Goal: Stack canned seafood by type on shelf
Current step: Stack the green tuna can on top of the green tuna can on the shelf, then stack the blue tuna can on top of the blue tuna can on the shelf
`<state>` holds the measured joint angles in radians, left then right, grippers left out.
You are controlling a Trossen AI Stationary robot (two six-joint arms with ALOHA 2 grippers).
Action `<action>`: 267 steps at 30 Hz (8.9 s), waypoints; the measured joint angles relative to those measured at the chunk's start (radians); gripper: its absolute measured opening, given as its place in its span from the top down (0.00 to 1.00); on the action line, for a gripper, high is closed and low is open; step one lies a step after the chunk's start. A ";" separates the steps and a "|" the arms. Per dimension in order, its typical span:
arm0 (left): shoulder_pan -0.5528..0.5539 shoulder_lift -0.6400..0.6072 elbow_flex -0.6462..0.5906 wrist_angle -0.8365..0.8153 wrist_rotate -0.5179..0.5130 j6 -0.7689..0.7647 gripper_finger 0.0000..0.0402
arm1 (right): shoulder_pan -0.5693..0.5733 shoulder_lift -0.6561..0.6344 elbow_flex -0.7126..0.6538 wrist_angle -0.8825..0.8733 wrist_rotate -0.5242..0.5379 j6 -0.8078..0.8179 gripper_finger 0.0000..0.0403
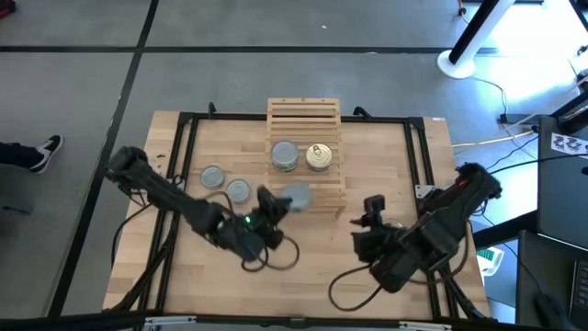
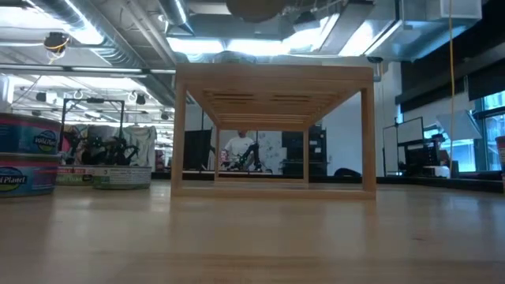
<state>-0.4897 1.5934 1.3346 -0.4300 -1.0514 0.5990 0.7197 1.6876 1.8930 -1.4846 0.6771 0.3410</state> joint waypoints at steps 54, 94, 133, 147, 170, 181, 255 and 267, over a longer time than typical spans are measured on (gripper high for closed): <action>0.361 -0.105 -0.004 -0.281 0.181 0.009 0.65 | 0.000 -0.376 -0.876 0.848 0.037 -0.033 0.65; 0.413 -0.104 -0.006 -0.210 0.284 0.117 0.45 | 0.000 -0.375 -0.875 0.847 0.037 -0.050 0.65; 0.404 -0.113 -0.006 -0.211 0.282 -0.016 0.45 | 0.000 -0.375 -0.875 0.855 0.037 -0.060 0.65; 0.404 -0.113 -0.006 -0.212 0.279 -0.065 0.45 | 0.000 -0.375 -0.875 0.855 0.017 -0.059 0.65; 0.401 -0.112 -0.005 -0.213 0.278 -0.022 0.45 | 0.000 -0.375 -0.875 0.855 -0.094 -0.059 0.65; 0.421 -0.112 -0.005 -0.217 0.279 -0.053 0.45 | 0.000 -0.375 -0.875 0.855 -0.094 -0.059 0.65; 0.098 -0.092 -0.005 -0.218 0.365 -0.570 0.32 | 0.000 -0.375 -0.875 0.619 -0.580 0.523 0.65; 0.095 0.050 -0.005 -0.216 0.376 -0.574 0.32 | 0.001 -0.332 -0.875 0.438 -0.645 0.649 0.65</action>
<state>-0.3946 1.6431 1.3296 -0.6460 -0.6751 0.0246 0.7208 1.3551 1.0176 -1.0463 0.0322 0.9900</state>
